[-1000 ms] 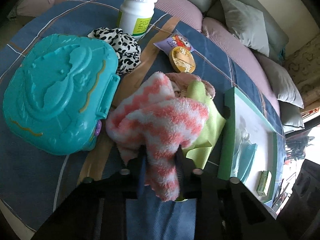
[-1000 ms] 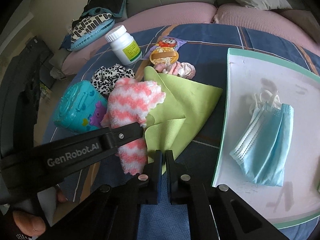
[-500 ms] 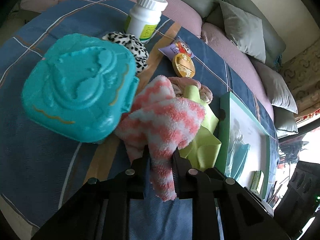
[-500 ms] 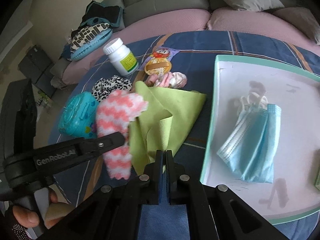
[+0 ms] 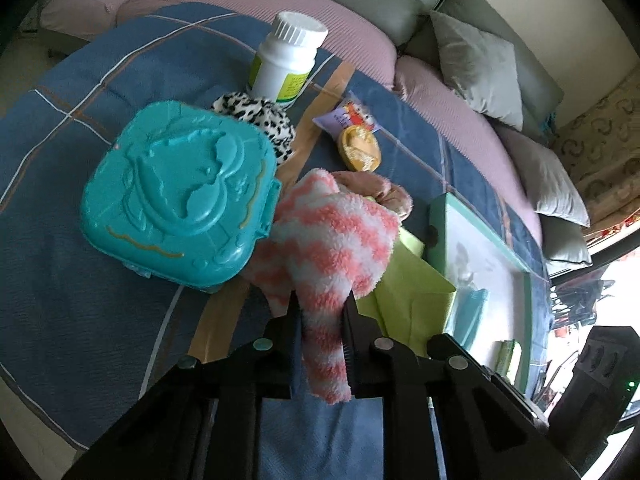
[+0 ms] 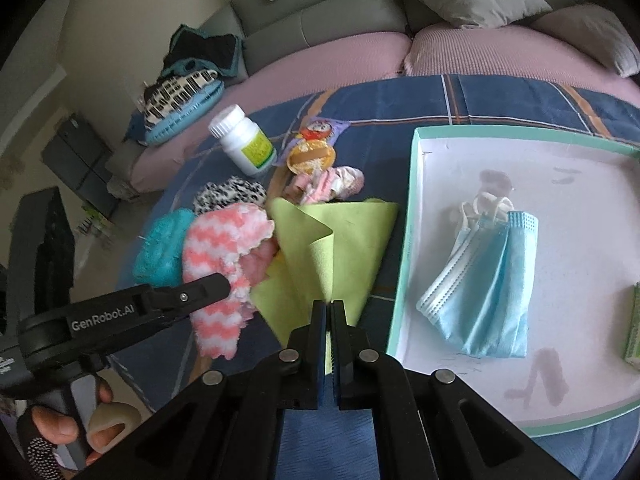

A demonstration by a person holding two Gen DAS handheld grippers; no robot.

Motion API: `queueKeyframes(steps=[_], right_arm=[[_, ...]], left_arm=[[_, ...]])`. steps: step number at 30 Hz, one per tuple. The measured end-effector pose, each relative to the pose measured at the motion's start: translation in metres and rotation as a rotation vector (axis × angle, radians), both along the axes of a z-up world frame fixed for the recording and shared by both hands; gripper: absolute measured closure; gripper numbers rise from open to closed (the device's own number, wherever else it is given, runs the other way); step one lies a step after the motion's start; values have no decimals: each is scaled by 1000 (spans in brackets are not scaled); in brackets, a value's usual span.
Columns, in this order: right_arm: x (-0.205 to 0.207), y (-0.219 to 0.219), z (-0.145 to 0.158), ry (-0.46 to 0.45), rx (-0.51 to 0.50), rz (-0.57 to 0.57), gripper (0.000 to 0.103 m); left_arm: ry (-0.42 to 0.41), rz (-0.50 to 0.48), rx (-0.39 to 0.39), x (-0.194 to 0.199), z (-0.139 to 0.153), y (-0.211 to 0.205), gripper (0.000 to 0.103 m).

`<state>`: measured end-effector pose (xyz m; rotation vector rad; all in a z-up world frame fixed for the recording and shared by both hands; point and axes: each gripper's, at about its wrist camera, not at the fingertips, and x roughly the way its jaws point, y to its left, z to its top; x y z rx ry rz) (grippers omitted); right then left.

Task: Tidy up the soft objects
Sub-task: 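Lift both cloths and carry them into the white tray while both tools release them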

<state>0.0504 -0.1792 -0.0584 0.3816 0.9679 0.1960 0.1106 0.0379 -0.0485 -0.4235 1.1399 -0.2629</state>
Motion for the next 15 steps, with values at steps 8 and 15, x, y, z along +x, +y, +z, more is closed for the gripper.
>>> queueKeyframes(steps=[8, 15], right_arm=[[-7, 3, 15, -47, 49, 12, 101], [-12, 3, 25, -75, 70, 13, 101]], left_arm=[[-40, -4, -56, -5, 21, 9, 87], [-82, -4, -108, -9, 42, 19, 87]])
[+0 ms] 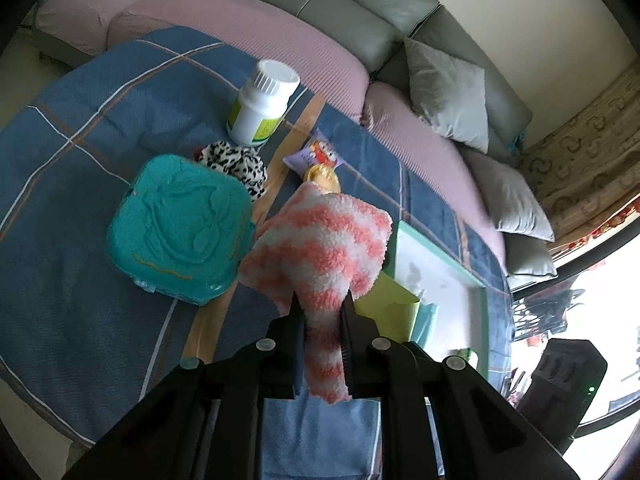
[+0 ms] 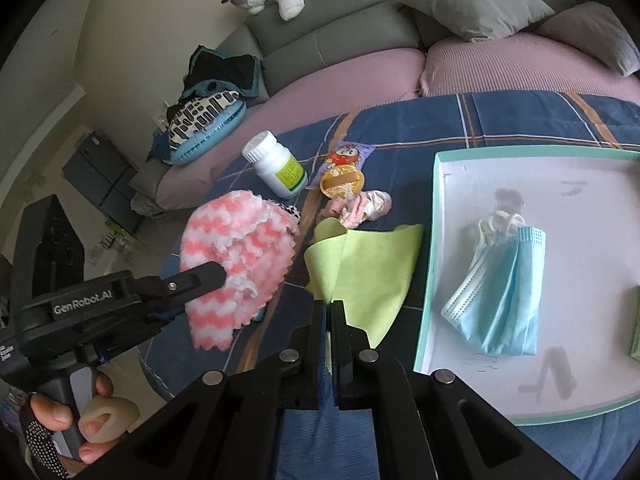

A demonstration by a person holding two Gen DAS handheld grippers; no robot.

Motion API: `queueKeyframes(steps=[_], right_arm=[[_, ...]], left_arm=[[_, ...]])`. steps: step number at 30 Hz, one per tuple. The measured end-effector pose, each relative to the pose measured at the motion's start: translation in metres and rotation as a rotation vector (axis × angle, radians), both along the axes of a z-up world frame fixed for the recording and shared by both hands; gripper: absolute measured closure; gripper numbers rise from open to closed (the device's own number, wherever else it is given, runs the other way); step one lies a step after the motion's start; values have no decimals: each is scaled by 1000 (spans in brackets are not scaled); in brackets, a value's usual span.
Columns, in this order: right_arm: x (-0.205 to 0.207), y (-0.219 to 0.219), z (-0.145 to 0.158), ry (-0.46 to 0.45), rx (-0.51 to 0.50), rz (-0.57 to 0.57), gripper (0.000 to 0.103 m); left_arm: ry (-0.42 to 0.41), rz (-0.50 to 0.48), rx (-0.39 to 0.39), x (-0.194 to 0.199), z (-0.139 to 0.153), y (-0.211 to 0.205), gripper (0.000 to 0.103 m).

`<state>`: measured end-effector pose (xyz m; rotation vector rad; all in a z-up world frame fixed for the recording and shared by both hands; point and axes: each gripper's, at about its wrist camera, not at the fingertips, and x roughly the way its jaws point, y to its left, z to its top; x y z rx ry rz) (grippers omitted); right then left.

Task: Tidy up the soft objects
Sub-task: 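Lift both cloths and carry them into the white tray while both tools release them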

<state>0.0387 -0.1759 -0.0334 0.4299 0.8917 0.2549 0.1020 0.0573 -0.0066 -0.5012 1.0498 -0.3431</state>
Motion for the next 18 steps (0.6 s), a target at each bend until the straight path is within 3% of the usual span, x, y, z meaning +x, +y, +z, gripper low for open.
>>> queueKeyframes(steps=[18], right_arm=[[-14, -13, 46, -127, 60, -21, 101]], left_arm=[[-84, 8, -9, -9, 37, 6, 87]])
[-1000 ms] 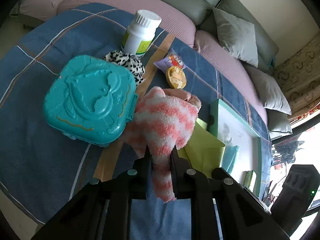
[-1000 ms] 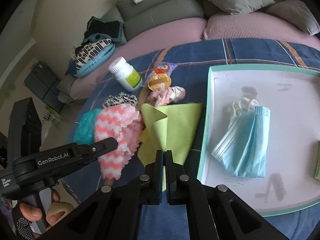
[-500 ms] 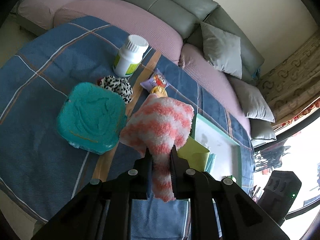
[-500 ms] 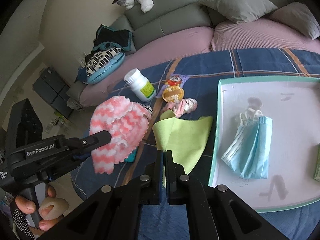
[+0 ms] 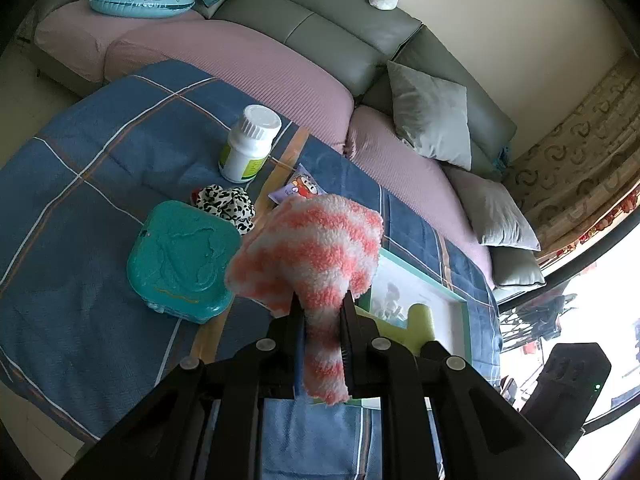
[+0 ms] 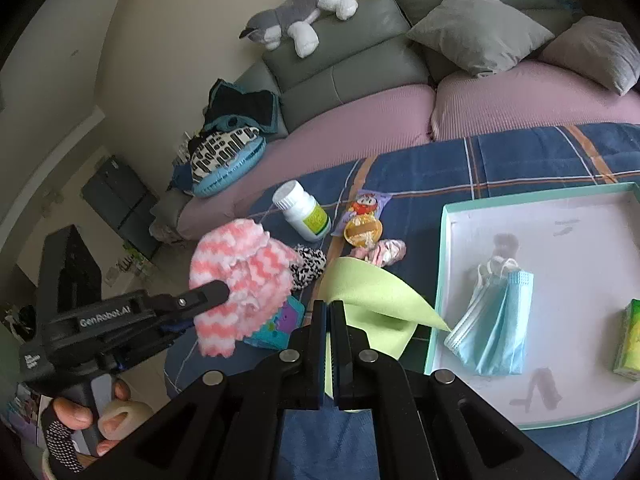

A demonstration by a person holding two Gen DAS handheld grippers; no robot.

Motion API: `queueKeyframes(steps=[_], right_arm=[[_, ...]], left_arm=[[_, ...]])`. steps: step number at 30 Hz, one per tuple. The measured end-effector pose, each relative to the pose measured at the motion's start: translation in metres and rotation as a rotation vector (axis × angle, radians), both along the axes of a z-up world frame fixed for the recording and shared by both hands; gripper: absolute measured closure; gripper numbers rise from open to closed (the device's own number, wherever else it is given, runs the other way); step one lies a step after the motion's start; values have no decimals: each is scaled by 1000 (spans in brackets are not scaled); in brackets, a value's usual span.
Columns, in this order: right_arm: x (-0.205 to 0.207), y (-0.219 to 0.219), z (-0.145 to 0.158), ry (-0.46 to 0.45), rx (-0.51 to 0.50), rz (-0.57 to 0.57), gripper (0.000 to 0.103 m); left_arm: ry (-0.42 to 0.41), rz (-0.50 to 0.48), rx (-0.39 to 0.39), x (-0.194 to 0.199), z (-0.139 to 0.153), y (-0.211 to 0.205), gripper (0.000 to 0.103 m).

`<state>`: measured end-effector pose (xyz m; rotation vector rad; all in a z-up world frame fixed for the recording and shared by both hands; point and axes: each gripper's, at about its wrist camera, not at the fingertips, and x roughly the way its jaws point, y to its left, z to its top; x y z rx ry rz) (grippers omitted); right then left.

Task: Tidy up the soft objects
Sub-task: 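Lift both cloths and carry them into the white tray while both tools release them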

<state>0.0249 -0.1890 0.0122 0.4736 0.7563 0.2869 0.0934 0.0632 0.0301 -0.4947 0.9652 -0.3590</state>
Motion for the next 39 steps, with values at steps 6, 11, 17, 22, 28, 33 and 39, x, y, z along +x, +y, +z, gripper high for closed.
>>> queueKeyframes(steps=[6, 11, 17, 22, 28, 33, 39], right_arm=[[-6, -9, 19, -55, 24, -16, 101], [-15, -22, 44, -122, 34, -45, 101], [-29, -44, 79, -213, 12, -109, 101], [-38, -74, 94, -237, -33, -197, 101], [-45, -113, 94, -217, -78, -311, 101], [-53, -151, 91, -198, -97, -406, 101], [-58, -185, 83, -161, -112, -484, 101]], left_arm=[[-20, -14, 5, -3, 7, -5, 87], [-63, -41, 10, -5, 24, -16, 87], [-127, -112, 18, -2, 48, -45, 87], [-165, -195, 32, 0, 61, -80, 87], [-189, -294, 58, 3, 65, -128, 87], [-192, -369, 85, 4, 61, -165, 87], [-196, -432, 111, 7, 52, -205, 87]])
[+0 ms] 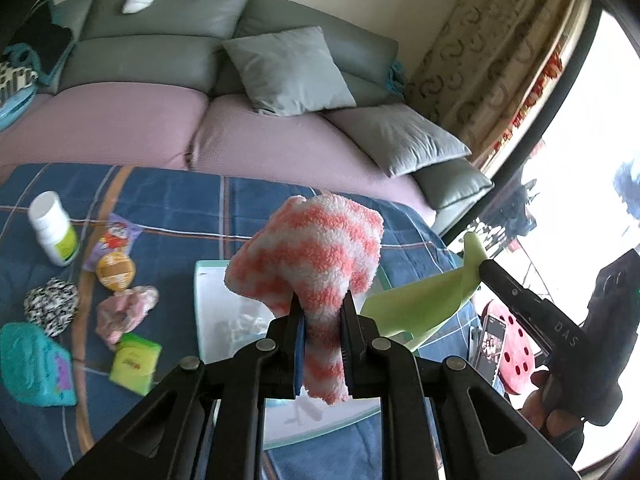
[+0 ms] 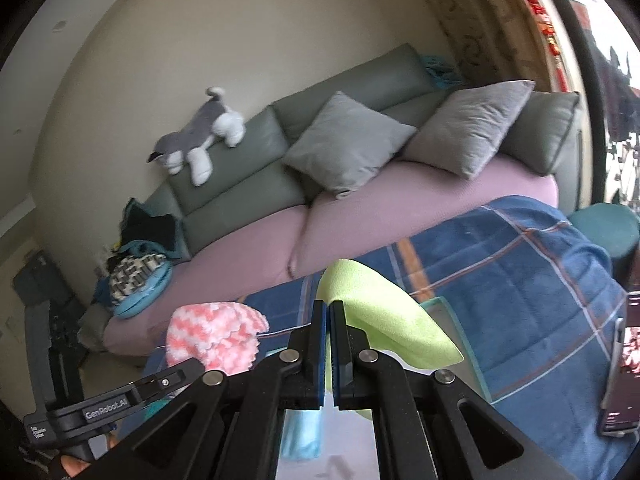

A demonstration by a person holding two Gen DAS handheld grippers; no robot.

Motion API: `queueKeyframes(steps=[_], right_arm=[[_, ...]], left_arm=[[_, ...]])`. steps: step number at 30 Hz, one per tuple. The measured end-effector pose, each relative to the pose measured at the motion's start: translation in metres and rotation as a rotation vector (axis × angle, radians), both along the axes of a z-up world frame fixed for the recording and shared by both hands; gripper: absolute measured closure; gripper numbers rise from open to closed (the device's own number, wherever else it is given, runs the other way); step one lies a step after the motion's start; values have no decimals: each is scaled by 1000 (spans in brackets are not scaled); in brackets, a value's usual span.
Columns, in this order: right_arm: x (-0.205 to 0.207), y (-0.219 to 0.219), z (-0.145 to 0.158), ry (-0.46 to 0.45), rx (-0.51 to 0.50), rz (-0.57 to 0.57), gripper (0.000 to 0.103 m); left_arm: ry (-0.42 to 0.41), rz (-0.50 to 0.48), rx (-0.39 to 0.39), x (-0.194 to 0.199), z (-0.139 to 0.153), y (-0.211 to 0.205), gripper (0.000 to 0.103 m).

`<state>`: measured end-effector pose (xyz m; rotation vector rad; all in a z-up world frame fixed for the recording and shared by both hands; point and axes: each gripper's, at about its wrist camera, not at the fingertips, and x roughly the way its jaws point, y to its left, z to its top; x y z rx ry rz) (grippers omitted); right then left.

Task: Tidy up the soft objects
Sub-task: 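Lift both cloths and carry them into the white tray while both tools release them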

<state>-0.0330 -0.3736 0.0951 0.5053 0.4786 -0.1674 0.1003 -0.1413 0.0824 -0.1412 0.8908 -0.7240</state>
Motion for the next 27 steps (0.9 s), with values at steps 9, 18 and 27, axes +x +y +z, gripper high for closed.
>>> queueKeyframes(steps=[9, 18, 27], right_arm=[[15, -22, -33, 79, 30, -27, 101], [45, -11, -114, 278, 114, 38, 101], [46, -3, -147, 383, 108, 51, 101]], left_arm=[[1, -41, 62, 6, -28, -42, 87], [109, -34, 151, 19, -86, -62, 87], [159, -20, 203, 22, -112, -60, 87]])
